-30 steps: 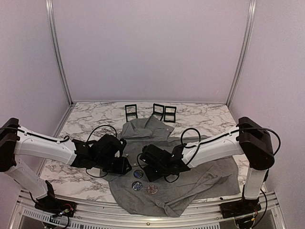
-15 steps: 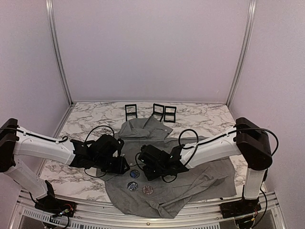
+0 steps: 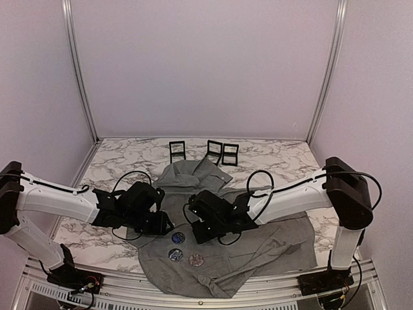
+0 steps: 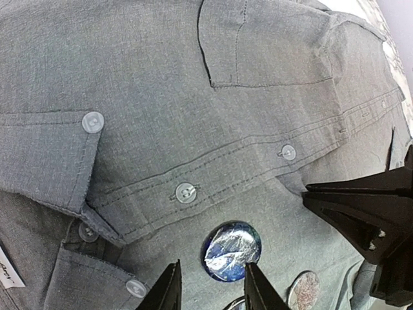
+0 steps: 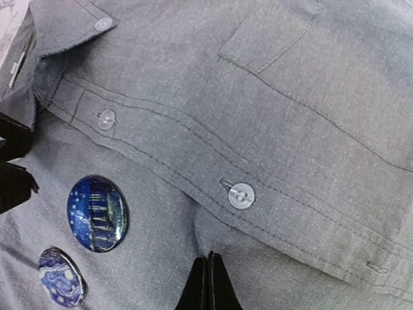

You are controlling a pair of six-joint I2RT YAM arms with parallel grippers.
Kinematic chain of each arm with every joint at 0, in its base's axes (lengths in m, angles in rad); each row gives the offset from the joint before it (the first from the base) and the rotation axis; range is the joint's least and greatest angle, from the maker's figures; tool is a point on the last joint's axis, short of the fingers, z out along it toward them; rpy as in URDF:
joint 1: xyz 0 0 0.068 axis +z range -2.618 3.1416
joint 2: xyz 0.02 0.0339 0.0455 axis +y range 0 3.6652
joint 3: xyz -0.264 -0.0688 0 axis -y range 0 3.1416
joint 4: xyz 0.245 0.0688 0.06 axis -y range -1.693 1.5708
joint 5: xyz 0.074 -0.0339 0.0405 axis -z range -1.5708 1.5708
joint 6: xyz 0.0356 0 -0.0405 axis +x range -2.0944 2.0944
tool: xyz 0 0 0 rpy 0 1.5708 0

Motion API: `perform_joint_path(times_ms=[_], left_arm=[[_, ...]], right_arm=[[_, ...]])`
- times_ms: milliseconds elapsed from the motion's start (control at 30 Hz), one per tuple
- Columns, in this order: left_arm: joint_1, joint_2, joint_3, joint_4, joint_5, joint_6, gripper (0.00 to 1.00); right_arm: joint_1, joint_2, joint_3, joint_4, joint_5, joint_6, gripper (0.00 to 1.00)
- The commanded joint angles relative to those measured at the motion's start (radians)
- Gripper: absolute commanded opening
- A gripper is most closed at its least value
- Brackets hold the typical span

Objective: Remove the brooch from the garment
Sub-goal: Pick up the flattened clothing from the center of the board.

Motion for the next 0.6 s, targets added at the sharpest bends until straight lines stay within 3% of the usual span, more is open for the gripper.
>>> perform_joint_path(times_ms=[0, 567], left_arm=[[0.008, -0.038, -0.014, 0.006, 0.019, -0.006, 0.34], [0.014, -0.061, 0.126, 0.007, 0.044, -0.043, 0.41]], right_arm=[[-0.022, -0.091, 0.012, 0.032, -0.072, 0.015, 0.0], [-0.09, -0.198, 0.079, 0.097, -0.103, 0.004, 0.0]])
